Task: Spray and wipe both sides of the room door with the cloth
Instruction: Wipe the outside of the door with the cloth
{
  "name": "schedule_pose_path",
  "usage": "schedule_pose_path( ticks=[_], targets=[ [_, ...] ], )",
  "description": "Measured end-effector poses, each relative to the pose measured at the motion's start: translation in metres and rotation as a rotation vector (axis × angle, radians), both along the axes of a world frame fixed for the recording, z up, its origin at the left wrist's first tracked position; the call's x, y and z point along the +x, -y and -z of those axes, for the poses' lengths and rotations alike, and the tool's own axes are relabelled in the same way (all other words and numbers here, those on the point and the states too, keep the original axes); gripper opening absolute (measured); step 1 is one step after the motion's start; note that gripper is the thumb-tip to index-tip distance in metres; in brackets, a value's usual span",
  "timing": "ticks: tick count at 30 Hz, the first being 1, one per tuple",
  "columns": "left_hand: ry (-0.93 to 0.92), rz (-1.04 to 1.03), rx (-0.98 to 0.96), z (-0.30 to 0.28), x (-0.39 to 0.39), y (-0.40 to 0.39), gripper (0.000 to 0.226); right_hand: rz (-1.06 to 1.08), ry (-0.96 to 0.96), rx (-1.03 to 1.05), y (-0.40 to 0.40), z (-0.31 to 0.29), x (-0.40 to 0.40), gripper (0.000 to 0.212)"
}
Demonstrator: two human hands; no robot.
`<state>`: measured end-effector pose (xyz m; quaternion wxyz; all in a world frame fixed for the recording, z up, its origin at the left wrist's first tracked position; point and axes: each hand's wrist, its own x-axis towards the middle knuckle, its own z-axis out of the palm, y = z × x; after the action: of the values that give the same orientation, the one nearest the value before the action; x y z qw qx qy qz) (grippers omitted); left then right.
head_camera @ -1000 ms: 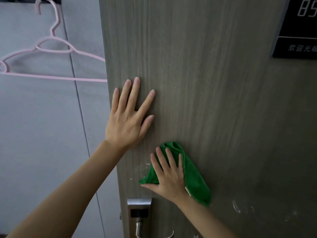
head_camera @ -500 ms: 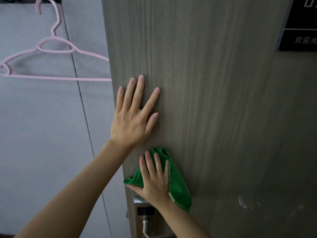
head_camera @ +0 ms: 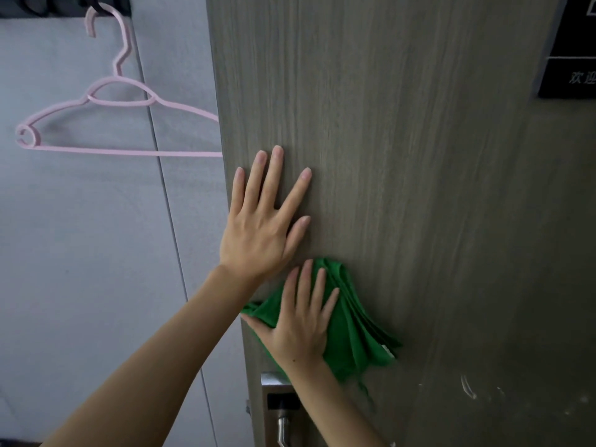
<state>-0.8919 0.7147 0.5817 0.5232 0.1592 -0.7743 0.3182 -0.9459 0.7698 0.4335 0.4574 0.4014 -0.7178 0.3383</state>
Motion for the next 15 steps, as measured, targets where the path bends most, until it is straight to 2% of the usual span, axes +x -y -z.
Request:
schedule_pose_path(
  ticks=[4,7,11,15],
  targets=[
    [-0.001,0.001,-0.008,0.0,0.0,0.001,0.055,-0.081,-0.136,0.165,-0.001,0.035,0.008,0.099],
    [-0.003,0.003,-0.016,0.0,0.001,0.001,0.054,-0.127,-0.159,0.151,-0.014,0.049,-0.014,0.103],
    [-0.007,-0.006,-0.012,0.001,0.0,0.0,0.055,-0.04,0.033,-0.067,-0.037,0.026,-0.053,0.109],
    [-0.004,-0.008,-0.01,0.001,-0.001,0.0,0.055,0.024,0.215,-0.208,-0.028,-0.012,-0.04,0.113]
  ],
)
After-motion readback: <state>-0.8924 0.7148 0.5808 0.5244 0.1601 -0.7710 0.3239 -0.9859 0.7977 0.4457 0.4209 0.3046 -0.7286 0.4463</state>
